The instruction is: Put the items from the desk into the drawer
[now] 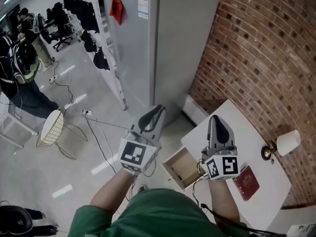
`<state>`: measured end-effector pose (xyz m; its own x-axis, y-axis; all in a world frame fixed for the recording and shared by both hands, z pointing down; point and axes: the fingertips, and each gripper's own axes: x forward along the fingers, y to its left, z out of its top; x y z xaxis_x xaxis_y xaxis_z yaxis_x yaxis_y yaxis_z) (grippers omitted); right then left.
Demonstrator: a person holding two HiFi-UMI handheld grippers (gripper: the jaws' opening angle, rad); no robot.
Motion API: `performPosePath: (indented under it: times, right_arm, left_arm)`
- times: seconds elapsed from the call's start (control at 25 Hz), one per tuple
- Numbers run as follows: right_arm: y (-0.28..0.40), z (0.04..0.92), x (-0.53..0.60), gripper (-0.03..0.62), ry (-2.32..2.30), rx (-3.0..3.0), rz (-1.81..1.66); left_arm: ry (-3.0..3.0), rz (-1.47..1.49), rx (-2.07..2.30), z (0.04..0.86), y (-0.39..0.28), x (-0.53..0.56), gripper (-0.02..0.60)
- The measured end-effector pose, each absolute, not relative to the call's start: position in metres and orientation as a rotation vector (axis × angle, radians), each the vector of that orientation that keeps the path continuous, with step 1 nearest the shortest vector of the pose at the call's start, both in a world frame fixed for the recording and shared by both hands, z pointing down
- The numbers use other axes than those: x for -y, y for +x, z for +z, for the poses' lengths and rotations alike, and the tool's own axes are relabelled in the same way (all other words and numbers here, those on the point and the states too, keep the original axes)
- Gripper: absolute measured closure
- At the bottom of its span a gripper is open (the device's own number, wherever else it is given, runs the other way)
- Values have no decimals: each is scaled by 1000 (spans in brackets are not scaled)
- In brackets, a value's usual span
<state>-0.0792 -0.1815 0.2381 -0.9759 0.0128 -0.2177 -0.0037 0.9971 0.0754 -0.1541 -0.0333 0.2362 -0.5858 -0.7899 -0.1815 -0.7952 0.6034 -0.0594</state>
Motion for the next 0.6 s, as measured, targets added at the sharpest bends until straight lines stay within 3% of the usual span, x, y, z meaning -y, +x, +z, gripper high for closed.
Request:
performPosePath:
  times: [0.24, 0.6]
  right_arm:
    - [-73, 207, 174, 589, 31, -2856, 179]
    - [-81, 221, 170, 589, 70, -2891, 140]
  left_arm:
    - [-1320, 52, -2515, 185, -127, 34, 558]
    - [-1339, 25, -2545, 198, -134, 38, 571]
